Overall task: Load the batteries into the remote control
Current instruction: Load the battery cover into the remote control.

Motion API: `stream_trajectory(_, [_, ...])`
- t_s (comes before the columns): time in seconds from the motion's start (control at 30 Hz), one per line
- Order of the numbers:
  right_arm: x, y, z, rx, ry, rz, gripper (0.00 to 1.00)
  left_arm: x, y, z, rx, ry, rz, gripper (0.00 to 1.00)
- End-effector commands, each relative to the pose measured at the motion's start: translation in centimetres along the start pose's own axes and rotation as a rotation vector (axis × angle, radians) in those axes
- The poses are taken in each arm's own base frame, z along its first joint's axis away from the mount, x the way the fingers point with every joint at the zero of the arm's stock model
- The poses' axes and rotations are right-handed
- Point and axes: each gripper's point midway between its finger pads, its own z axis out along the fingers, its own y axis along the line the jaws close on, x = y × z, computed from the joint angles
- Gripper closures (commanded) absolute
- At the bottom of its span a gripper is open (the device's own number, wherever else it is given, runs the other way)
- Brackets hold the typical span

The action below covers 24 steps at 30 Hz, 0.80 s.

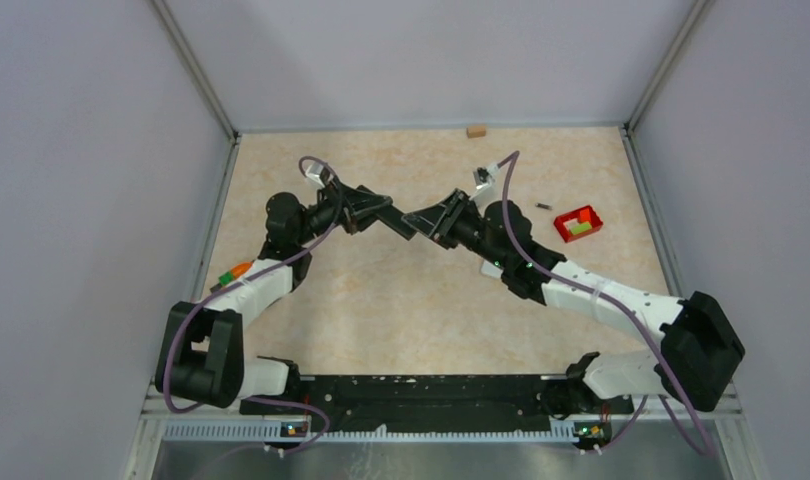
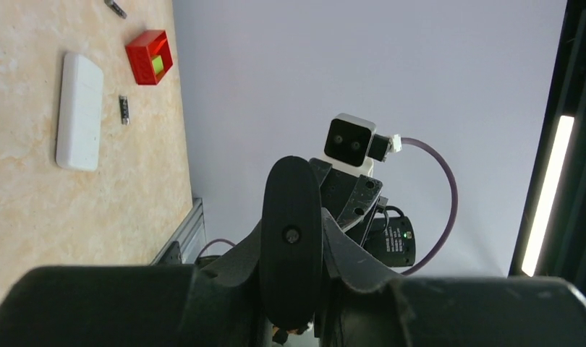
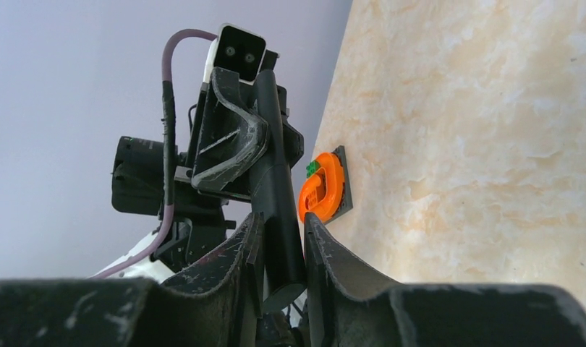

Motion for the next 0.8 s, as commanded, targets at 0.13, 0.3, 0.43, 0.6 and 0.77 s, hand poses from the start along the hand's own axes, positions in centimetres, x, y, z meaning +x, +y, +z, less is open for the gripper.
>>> stream_trajectory(0.13, [1.5,1.1,2.9,-0.076,0.066,-0.116,0.87,3.9,-4.7,-0.9,0.136,0.149,0.157,1.0])
stream_trajectory(0.3, [-0.3,2.5,1.6,-0.146,0.071,-0.246,0.78,2.3,-2.2,-1.5,0.002,0.091,0.279,1.0])
stream_trajectory(0.43, [0.0,3.3,-0.2,-0.186,0.153,-0.423,0.44,2.0,-2.6,-1.8,-0.007,0.095,0.368,1.0])
stream_trajectory(0.6, [1.7,3.6,-2.0,-0.246,0.276,-0.543,0.29,2.8,-3.3,-1.9,0.023,0.185,0.434,1.0])
stream_trajectory(0.77, [3.7,4.1,-2.4,-0.344,0.385,-0.547,0.28,4.2,-3.7,-2.6,0.07,0.263,0.494,1.0])
